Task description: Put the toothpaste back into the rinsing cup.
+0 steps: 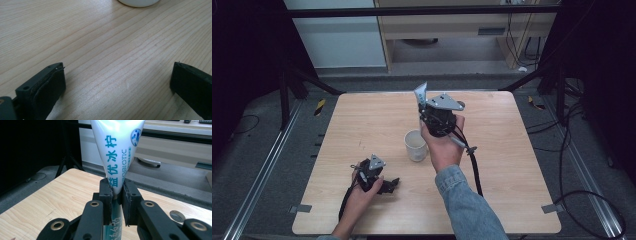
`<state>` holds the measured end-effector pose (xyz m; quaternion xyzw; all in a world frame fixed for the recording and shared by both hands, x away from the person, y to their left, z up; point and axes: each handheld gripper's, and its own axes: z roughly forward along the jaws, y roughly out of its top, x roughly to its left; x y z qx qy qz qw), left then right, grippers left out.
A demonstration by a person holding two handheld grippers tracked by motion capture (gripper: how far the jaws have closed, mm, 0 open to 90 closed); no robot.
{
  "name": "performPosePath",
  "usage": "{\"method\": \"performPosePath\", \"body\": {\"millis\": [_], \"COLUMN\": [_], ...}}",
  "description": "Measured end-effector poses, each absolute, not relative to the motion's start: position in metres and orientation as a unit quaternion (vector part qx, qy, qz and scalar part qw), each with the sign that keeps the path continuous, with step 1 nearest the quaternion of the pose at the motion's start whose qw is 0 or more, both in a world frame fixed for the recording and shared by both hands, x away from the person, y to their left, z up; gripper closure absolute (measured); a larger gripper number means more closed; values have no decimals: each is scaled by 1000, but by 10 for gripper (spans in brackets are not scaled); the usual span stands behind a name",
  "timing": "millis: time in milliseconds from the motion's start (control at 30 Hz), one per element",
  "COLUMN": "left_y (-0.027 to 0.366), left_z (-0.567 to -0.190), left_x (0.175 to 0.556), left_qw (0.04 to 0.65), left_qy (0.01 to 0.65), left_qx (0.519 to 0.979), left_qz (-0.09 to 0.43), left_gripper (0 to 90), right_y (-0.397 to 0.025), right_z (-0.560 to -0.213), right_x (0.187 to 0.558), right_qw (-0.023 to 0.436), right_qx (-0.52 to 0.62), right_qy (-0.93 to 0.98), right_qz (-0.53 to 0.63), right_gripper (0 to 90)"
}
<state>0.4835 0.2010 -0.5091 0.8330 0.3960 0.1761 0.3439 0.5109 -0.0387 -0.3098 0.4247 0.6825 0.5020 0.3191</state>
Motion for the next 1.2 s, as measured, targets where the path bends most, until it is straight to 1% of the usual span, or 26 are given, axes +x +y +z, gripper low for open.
{"method": "performPosePath", "body": {"millis": [333, 600, 1200], "left_y": [201, 201, 201], "left_z": [-509, -509, -509], "left_x": [483, 483, 483], "left_qw": [344, 344, 344], "left_qy": [396, 397, 395], "left_qx": [833, 833, 833], "left_qz": [176, 176, 175], "left_gripper": [0, 0, 0], "right_y": [-32, -24, -14], "right_z": [-315, -326, -369], "right_x": [512, 519, 532], "right_qw": [314, 304, 281], "right_qx": [422, 425, 439], "right_qy": [687, 690, 704], "right_qz": [501, 502, 483], "right_gripper": [794, 794, 794]}}
